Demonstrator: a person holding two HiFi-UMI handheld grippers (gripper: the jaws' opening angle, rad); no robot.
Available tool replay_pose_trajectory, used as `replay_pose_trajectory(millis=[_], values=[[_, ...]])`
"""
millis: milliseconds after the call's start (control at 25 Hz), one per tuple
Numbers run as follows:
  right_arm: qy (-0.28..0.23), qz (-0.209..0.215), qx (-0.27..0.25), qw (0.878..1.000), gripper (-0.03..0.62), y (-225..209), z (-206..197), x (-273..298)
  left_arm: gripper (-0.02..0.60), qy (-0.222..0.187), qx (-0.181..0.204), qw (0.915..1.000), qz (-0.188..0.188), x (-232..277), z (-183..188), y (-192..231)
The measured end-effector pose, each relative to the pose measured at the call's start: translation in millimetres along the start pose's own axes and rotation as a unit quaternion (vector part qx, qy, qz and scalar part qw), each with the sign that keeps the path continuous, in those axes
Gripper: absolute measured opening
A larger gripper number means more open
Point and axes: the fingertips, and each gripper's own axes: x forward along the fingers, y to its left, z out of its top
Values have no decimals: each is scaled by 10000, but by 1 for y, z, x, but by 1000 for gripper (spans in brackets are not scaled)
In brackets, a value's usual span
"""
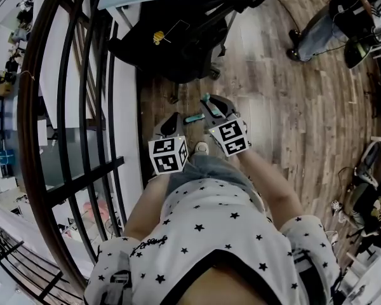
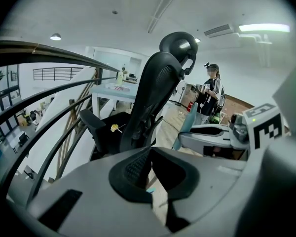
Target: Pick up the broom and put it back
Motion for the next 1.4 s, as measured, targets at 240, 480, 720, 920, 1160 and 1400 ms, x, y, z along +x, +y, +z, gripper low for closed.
replay_pose_trajectory(millis=[240,480,720,920,1160,1400], values=[[75,-76,104,9999,77,-16,-14,4,11,57,20,10000,15,14,-2,-1],[240,-234,209,9992,78,-34,-32,15,11,149,-49,9999,55,28,-8,2],[402,-326,183,9985,78,-48,-45,27,11,209,-79,9997,109,37,-15,4],[490,-358,144,9981,78,-56,-54,39,11,212,-140,9995,184,42,-19,5],[485,-362,58,9982,78,-65,-56,61,11,250,-175,9992,248,45,-22,4],[418,-458,66,9981,78,-80,-52,89,11,282,-226,9989,306,50,-28,8]])
